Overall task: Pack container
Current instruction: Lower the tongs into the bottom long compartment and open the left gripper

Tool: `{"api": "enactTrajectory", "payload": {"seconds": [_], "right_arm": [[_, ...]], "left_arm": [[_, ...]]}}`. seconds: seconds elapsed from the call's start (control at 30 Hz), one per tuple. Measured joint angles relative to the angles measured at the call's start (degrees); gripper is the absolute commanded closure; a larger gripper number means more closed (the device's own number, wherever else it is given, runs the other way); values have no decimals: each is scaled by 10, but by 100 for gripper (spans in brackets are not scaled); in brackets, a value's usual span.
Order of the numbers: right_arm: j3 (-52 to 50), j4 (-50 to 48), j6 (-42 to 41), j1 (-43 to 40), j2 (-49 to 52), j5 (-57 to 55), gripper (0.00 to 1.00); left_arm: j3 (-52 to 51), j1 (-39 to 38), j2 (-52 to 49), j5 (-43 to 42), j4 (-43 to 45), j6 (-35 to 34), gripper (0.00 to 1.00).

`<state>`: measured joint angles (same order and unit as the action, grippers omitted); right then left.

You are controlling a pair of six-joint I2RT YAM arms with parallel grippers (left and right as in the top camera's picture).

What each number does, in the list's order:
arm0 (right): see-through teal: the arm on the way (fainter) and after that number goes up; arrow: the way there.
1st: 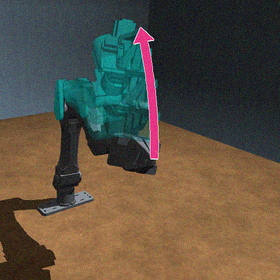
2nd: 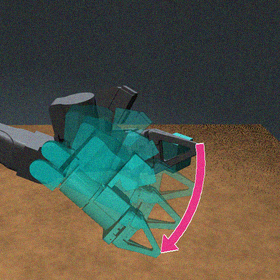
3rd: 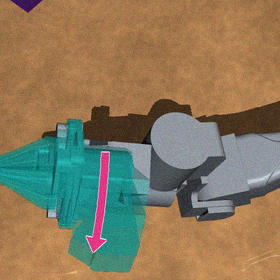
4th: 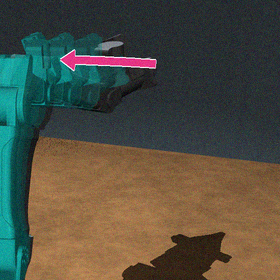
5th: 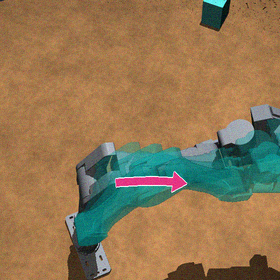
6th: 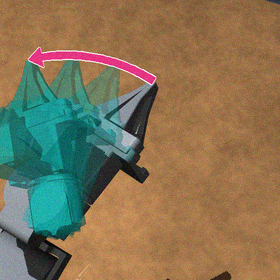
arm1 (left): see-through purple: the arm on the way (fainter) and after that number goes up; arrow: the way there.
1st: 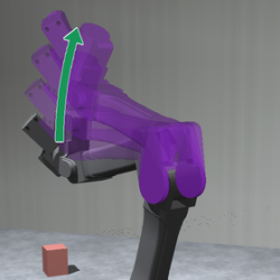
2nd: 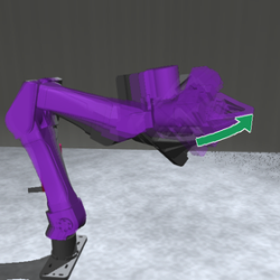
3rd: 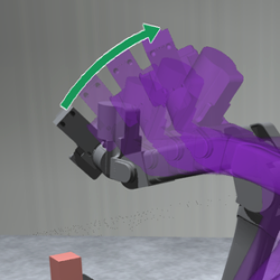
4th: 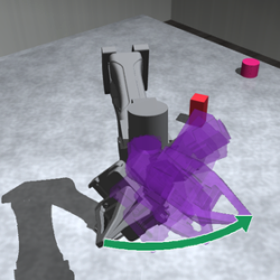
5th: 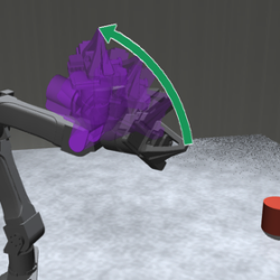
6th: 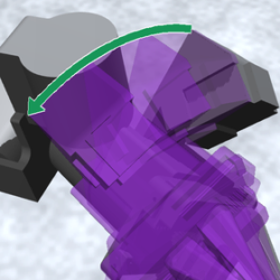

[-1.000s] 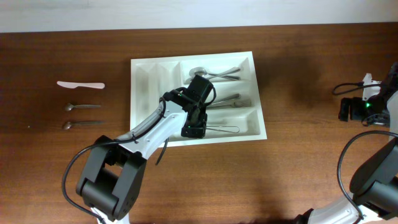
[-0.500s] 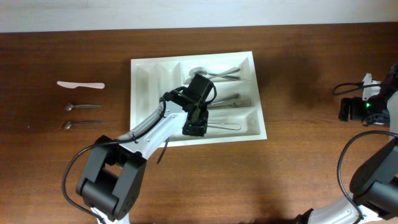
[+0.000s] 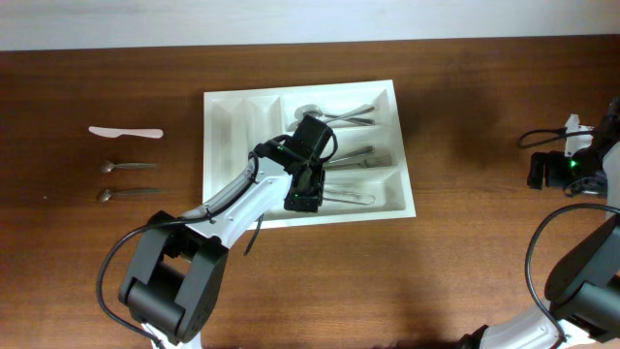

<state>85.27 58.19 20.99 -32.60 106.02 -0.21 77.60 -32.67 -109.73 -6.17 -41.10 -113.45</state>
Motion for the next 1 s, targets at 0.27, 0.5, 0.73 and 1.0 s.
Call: {"api": "enactTrajectory", "payload": {"seconds": [0.27,0.5,0.73,1.0], "right_arm": [[0,0,0,0,0,0,1],[0,0,0,0,0,0,1],[0,0,0,0,0,0,1],[0,0,0,0,0,0,1]], "left_arm": [[0,0,0,0,9,0,73],[0,0,0,-2,39,0,73],[0,0,0,-5,39,0,72],[0,0,0,-12,-10,-2,35]]}}
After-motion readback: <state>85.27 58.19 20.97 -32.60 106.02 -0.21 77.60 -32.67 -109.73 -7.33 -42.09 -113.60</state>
